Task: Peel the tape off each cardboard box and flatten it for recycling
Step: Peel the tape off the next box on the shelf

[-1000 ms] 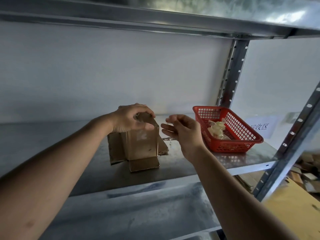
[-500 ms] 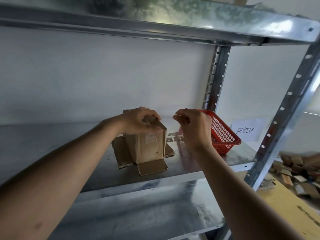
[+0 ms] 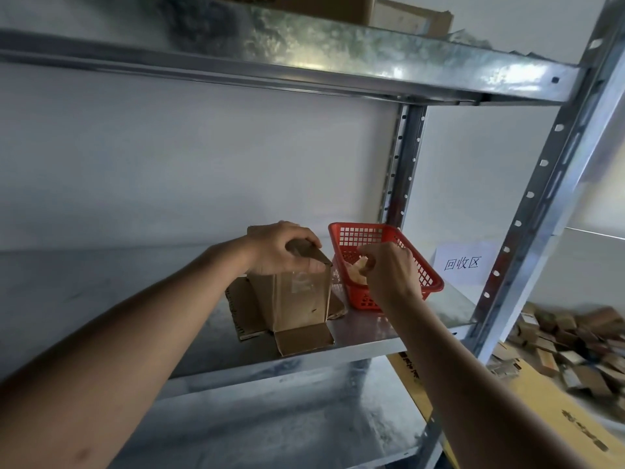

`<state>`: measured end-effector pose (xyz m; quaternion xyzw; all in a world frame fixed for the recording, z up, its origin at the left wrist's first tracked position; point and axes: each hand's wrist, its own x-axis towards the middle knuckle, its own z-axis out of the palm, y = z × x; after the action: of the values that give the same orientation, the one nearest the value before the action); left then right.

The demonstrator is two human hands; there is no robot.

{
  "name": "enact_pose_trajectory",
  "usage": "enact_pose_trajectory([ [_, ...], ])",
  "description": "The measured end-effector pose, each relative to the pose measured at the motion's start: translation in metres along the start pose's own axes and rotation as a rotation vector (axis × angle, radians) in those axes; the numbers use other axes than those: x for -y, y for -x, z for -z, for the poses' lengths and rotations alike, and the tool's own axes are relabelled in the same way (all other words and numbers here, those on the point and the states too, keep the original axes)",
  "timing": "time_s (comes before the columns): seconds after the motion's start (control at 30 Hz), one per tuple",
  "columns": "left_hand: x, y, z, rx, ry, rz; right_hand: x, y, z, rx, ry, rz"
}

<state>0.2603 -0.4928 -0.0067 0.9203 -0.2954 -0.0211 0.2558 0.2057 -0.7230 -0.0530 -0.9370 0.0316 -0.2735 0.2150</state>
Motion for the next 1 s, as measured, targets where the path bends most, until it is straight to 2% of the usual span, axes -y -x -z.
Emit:
enact_pose_trajectory([
  [0.23,0.000,0.001,-0.002,-0.011,-0.042,0.082,0.004,-0.009,-0.001,-0.087,-0.088,0.050],
  [0.3,0.000,0.001,0.000,-0.013,-0.063,0.143,0.005,-0.009,-0.004,-0.088,-0.101,0.079],
  [0.4,0.001,0.000,0.001,0.009,-0.106,0.140,0.009,-0.008,-0.004,-0.071,-0.153,0.111],
  [0.53,0.008,-0.003,-0.002,-0.012,-0.139,0.145,0.025,0.005,-0.003,-0.119,-0.272,0.273],
  [0.67,0.011,-0.006,-0.003,-0.060,-0.176,0.186,0.036,0.020,-0.014,-0.074,-0.369,0.459],
  [0.8,0.017,-0.006,0.000,-0.084,-0.228,0.290,0.039,0.026,-0.028,-0.026,-0.452,0.392],
  [1.0,0.027,0.002,0.004,-0.107,-0.300,0.325,0.050,0.029,-0.040,-0.016,-0.590,0.238],
])
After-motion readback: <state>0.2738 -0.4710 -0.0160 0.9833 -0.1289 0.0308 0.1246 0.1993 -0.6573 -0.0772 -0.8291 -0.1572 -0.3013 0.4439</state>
